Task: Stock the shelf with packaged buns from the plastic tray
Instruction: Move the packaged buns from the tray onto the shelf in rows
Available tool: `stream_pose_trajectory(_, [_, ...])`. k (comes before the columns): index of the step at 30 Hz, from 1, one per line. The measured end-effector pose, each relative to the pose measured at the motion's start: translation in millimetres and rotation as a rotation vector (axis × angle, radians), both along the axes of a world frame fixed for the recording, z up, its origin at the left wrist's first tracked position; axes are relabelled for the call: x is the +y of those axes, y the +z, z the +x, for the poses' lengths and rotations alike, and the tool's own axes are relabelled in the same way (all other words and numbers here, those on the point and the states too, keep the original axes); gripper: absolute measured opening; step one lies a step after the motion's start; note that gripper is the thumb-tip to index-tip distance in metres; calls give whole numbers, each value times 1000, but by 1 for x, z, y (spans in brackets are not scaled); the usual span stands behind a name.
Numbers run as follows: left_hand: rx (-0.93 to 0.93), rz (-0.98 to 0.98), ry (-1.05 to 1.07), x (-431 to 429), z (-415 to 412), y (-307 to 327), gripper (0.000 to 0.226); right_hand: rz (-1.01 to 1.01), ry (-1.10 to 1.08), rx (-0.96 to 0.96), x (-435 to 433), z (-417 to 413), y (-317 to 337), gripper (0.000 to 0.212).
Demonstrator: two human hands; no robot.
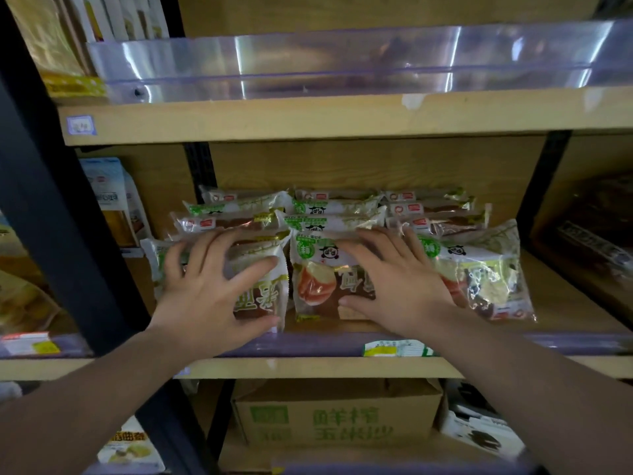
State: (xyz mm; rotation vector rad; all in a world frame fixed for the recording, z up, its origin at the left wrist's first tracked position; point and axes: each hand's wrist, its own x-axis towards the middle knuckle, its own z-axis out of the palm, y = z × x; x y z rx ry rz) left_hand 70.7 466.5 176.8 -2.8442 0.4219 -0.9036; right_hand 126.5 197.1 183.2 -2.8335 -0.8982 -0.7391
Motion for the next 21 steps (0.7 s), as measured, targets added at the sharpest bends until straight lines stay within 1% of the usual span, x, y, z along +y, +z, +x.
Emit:
stream_pose_trajectory(3, [-94,-22,-122,-36,0,-1,67,52,-57,-87,-24,-9,0,64])
stream_pose_trajectory(6, [-80,-130,-279,-95,0,-7,61,103,-137,-163,-60,-19,-1,55])
stream_pose_trajectory(9, [-1,-238,-424,-163,-3,-20,57,95,-212,-188,-111,-35,-8,50])
stream_pose_trajectory(11, [77,-272,-488,-207,-6,-31,58,84,-278,-162,-148,-48,-16,50])
stream_pose_trajectory(14, [170,-269,-575,-262,-12,-50,59,81,-382,-114,-202,-73,-35,50])
stream_pose_trajectory(17, [251,-216,-669,-309,-20,-76,57,114,-463,-69,-251,-101,-60,49])
stream_pose_trajectory(21, [372,-185,-798,-369,-33,-122,56,146,-564,-11,-310,-143,-109,44])
